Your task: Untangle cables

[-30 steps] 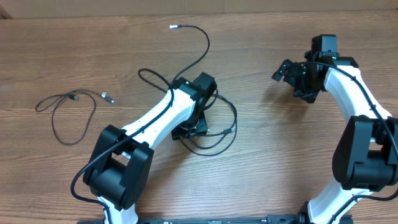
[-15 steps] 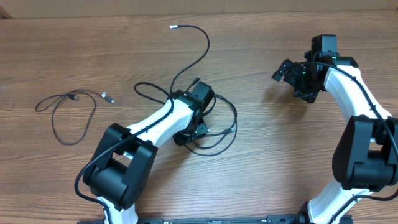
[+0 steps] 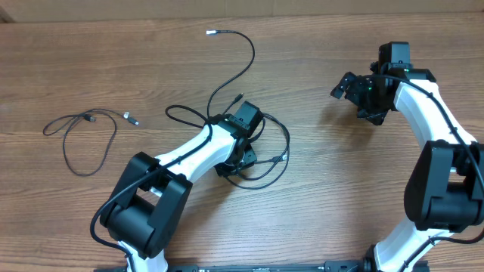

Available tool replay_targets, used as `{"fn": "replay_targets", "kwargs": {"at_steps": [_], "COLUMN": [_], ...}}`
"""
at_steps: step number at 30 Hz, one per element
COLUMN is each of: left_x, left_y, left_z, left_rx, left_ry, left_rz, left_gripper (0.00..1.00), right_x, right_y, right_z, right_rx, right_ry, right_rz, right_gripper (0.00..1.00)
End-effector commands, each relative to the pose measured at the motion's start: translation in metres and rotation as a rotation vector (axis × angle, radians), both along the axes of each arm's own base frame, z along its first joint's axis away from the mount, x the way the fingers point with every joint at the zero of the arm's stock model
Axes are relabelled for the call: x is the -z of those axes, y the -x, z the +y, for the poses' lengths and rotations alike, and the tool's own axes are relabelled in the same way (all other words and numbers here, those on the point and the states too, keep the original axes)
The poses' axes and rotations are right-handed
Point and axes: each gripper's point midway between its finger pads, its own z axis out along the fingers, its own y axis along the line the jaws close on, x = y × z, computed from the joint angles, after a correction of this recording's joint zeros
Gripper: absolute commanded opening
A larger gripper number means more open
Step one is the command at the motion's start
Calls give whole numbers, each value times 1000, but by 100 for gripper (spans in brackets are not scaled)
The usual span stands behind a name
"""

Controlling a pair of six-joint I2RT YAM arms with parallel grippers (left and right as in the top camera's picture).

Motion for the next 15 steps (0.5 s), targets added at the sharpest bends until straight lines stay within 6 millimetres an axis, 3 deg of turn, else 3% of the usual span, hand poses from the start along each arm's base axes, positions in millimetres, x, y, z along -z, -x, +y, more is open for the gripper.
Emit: {"fn": "replay_targets", "kwargs": {"at_steps": [1,4,15], "left_x": [5,5,5], "left_y": [8,9,9], "left_z": [-2,-3,-3], "left_rx": [-9,-7,-3], "left_ry": [10,10,7], "left_rz": [21,21,18], "left_gripper": [33,22,19], "right_x": [-15,-15,-15], "right_y": [-6,-6,-6], "right_z": [-1,-1,-1], "right_rx": [2,2,2], "right_ry": [8,8,8], "right_rz": [-42,-42,-42], "right_gripper": [100,100,100]}}
